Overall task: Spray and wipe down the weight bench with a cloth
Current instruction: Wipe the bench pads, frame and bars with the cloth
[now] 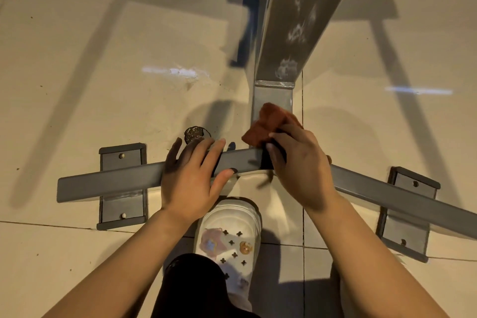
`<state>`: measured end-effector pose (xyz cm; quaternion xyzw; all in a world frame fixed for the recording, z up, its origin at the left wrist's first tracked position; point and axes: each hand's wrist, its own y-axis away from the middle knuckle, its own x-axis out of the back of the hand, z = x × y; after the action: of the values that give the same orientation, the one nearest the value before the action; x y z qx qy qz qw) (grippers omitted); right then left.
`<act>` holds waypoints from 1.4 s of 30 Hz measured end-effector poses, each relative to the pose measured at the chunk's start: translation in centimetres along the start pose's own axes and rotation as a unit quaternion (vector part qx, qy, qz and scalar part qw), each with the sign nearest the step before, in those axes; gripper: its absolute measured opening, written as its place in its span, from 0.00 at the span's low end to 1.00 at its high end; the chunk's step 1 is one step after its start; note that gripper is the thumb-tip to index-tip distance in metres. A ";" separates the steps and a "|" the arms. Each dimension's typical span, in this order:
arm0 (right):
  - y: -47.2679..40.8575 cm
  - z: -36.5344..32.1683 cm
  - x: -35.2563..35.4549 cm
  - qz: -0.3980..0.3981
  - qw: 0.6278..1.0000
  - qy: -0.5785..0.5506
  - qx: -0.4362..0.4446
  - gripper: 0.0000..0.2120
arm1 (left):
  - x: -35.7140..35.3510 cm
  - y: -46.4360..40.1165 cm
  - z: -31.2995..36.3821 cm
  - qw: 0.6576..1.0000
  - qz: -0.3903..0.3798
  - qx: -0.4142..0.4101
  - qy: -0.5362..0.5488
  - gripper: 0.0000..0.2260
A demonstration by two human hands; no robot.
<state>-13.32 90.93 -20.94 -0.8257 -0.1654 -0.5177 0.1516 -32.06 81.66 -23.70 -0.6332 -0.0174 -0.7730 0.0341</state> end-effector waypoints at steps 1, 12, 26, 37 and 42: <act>0.2 0.4 0.3 -0.011 0.999 -0.031 0.005 0.16 | -0.1 0.0 0.0 1.000 -0.001 0.001 0.011 0.29; -5.5 1.1 -3.3 -0.032 0.996 -0.080 -0.037 0.19 | 0.3 -0.1 -0.1 1.000 -0.018 -0.002 -0.022 0.29; -2.4 -0.9 -0.5 -0.033 0.991 -0.042 -0.126 0.15 | 0.4 0.0 -0.1 1.000 -0.023 -0.004 -0.021 0.27; -5.1 -0.8 -2.1 -0.133 0.989 -0.049 -0.027 0.19 | 0.8 0.0 0.2 0.999 -0.033 0.004 -0.041 0.26; -5.8 0.6 -3.1 0.002 0.991 -0.132 -0.032 0.16 | 0.8 0.2 0.2 0.998 -0.034 0.007 -0.044 0.25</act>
<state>-16.61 96.02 -23.58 -0.8913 -0.1655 -0.4092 0.1032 -32.03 81.43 -22.92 -0.6656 -0.0459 -0.7448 0.0116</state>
